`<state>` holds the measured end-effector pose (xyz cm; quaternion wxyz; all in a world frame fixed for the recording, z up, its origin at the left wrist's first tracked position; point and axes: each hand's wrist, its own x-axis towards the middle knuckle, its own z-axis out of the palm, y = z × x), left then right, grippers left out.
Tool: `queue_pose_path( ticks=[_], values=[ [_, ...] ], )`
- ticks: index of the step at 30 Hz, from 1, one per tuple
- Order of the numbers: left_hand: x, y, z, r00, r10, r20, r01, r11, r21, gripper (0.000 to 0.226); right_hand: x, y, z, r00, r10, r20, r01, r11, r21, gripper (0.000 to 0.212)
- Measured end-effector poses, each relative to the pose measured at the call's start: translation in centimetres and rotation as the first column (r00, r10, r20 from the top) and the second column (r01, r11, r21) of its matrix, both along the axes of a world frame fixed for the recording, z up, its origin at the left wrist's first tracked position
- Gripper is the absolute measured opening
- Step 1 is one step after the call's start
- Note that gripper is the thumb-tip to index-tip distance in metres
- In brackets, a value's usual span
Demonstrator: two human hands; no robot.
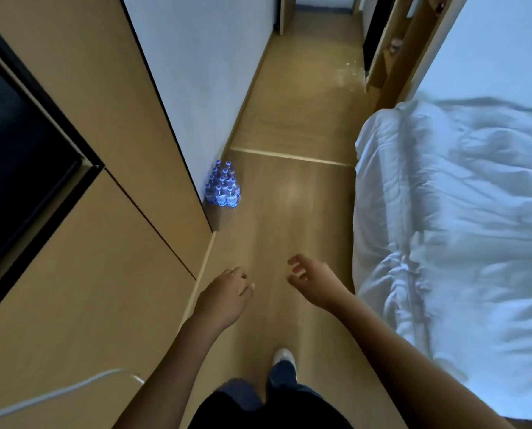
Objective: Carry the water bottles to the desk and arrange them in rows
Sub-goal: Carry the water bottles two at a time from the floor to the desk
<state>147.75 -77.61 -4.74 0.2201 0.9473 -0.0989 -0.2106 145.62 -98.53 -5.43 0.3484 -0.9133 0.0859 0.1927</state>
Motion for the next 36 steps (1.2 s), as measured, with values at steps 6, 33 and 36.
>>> queue_pose_path(
  ticks=[6, 33, 36],
  values=[
    [10.9, -3.4, -0.4, 0.995, 0.092, -0.037, -0.095, 0.994, -0.063, 0.034, 12.1, -4.7, -0.5, 0.997, -0.078, -0.018, 0.079, 0.993, 0.086, 0.035],
    [60.2, -10.5, -4.8, 0.894, 0.420, -0.156, -0.436, 0.895, -0.088, 0.028, 68.7, -10.3, -3.1, 0.982, 0.129, -0.137, -0.104, 0.979, 0.178, 0.027],
    [64.5, -12.7, -5.4, 0.834, 0.527, -0.165, -0.546, 0.831, -0.103, 0.032, 75.0, -11.8, -3.4, 0.955, 0.275, -0.107, -0.258, 0.955, 0.146, 0.029]
  ],
)
